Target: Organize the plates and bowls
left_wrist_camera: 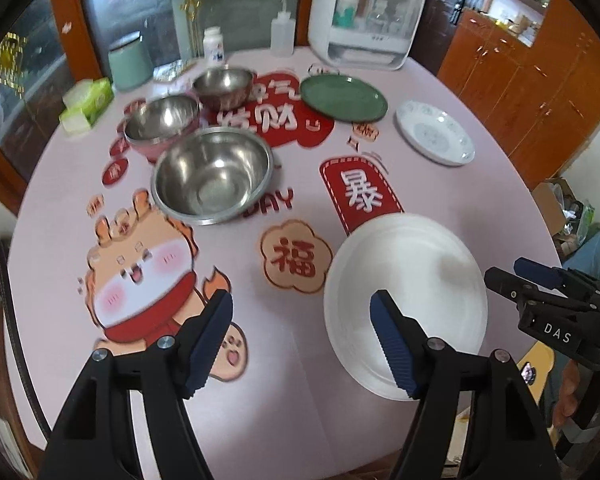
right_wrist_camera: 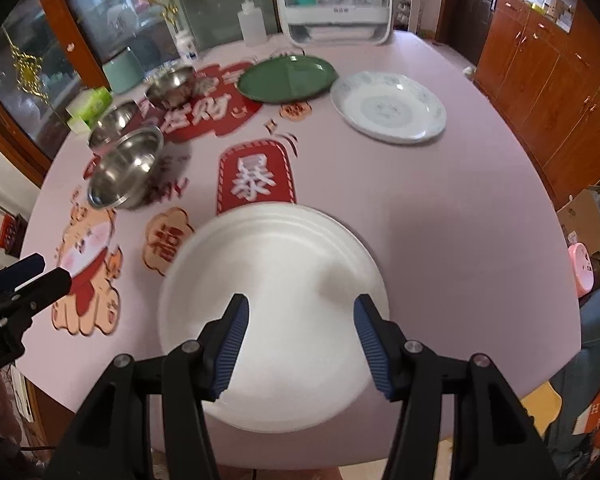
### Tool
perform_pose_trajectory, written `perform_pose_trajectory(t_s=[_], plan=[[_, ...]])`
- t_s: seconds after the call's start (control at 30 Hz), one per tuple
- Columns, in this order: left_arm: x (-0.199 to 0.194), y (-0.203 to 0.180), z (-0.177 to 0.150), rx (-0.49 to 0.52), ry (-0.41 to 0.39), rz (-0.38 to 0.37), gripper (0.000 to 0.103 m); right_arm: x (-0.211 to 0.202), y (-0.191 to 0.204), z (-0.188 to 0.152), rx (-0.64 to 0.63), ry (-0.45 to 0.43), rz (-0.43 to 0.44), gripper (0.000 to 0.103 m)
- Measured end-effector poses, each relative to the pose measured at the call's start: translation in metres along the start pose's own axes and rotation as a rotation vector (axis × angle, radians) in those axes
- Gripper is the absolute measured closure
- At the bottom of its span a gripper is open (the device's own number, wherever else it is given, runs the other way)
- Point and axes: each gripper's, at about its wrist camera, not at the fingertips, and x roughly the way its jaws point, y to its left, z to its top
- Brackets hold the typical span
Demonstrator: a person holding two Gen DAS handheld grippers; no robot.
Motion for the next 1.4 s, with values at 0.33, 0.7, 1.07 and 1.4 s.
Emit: perform_pose_trajectory(t_s=[0.33, 0.7, 1.07, 1.4], plan=[[-0.031, 0.009, 0.003, 0.037, -0.101, -0.014, 0.033, -0.028, 0.029, -0.005, -0.011, -0.107, 0.030, 0.048], [-0.036, 0.013, 0.004, 0.017, -0.090, -0.072, 0.032, -0.034, 0.043, -0.004, -0.049, -0.050, 0.070, 0.048], [-0.012, 0.006, 0.036, -0.037, -0.012, -0.032, 0.022, -0.019, 0.029, 0.028, -0.099, -0.001, 0.137, 0.048], [0.003, -0.009, 0.169, -0.088, -0.093, 0.021, 0.022, -0.006, -0.026, 0.163, -0.168, -0.051, 0.094, 0.048]])
